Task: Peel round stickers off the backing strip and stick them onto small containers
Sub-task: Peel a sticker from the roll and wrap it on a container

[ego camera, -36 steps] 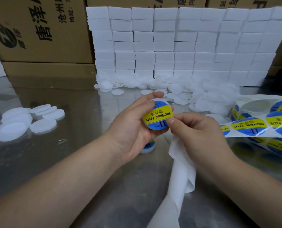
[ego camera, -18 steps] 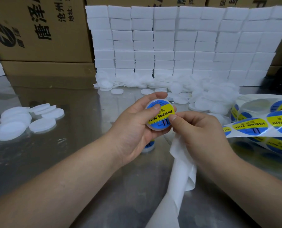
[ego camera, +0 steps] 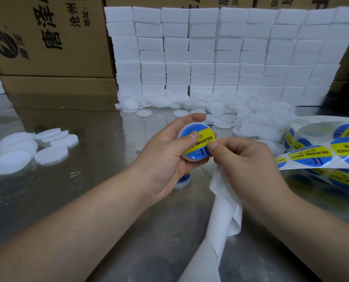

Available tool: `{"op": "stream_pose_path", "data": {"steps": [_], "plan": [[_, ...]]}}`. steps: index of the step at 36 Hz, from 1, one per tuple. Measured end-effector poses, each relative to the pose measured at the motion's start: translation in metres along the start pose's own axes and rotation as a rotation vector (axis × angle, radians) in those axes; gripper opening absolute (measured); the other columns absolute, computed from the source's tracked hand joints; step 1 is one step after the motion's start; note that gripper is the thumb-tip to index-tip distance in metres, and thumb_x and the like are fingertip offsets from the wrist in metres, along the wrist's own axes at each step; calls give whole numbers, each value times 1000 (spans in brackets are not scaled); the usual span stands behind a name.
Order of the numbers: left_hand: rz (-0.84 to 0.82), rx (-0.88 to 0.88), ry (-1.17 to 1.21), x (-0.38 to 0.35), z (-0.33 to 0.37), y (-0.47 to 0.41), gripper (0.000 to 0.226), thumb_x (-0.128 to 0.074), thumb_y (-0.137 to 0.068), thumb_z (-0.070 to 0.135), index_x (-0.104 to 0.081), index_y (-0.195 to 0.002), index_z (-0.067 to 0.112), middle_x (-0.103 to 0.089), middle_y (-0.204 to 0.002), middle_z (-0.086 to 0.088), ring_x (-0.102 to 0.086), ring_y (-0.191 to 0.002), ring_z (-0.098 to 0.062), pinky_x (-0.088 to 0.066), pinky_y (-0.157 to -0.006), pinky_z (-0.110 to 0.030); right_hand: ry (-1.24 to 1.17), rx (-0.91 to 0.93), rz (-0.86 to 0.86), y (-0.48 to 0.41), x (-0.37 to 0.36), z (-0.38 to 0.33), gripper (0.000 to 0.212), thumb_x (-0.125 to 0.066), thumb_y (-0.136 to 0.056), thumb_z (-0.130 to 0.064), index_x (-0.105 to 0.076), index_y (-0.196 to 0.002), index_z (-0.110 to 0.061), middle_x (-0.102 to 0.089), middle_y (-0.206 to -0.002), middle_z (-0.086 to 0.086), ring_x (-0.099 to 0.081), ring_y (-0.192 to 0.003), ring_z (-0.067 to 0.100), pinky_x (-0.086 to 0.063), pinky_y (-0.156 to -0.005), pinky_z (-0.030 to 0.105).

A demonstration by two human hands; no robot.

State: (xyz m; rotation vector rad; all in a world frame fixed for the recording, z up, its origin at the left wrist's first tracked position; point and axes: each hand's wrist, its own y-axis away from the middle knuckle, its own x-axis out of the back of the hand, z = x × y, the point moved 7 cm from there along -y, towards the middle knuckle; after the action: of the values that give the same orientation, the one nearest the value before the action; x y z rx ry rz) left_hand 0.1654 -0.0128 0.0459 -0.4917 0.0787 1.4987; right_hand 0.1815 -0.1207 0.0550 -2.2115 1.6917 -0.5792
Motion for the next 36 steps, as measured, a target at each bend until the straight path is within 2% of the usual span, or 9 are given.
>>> {"op": "stream_pose_path", "data": {"steps": [12,26,30,32,35,36], "plan": [[3,-1,-10,0,2,2,28,-45,-89,4,-64,-95,24,-64,-107,-17,-65,-85,-21,-54,-80,-34,42,-8,26,-1,2,2,35,-61,-83,-20,-68,-51,-33,-60,-50,-16,-47,-46,-6,-36,-47,5],[29,-55,-82,-1,6,3,31,-45,-91,2,-64,-94,26,-67,-104,-13,-65,-89,-19,-54,-81,-32,84,-3,36,-1,3,3,31,-62,-83,-22,-64,-53,-32,-57,-44,-21,-48,-45,-7,-33,-44,5],[28,-117,-194,-4,11,7,36,-44,-92,0,-64,-91,30,-66,-109,-13,-64,-95,-19,-52,-85,-31,130,11,42,-1,4,2,27,-62,-83,-22,-63,-58,-34,-54,-43,-25,-49,-45,-10,-33,-44,4],[22,-165,-305,-6,14,9,40,-44,-92,0,-64,-90,34,-67,-110,-8,-63,-101,-18,-50,-89,-29,143,13,44,-2,4,3,25,-63,-83,-23,-63,-60,-34,-54,-42,-25,-48,-45,-10,-32,-44,4],[-8,-232,-449,-13,19,15,42,-43,-92,-2,-61,-93,36,-66,-110,1,-61,-104,-12,-46,-83,-15,148,10,51,-2,6,5,23,-63,-81,-26,-65,-60,-34,-54,-42,-24,-47,-44,-9,-31,-43,4],[-15,-248,-476,-15,21,16,42,-43,-92,-3,-60,-94,36,-66,-109,3,-60,-104,-9,-45,-86,-13,149,13,55,-2,6,5,22,-63,-81,-27,-65,-59,-34,-54,-43,-23,-47,-44,-8,-31,-42,5]]}}
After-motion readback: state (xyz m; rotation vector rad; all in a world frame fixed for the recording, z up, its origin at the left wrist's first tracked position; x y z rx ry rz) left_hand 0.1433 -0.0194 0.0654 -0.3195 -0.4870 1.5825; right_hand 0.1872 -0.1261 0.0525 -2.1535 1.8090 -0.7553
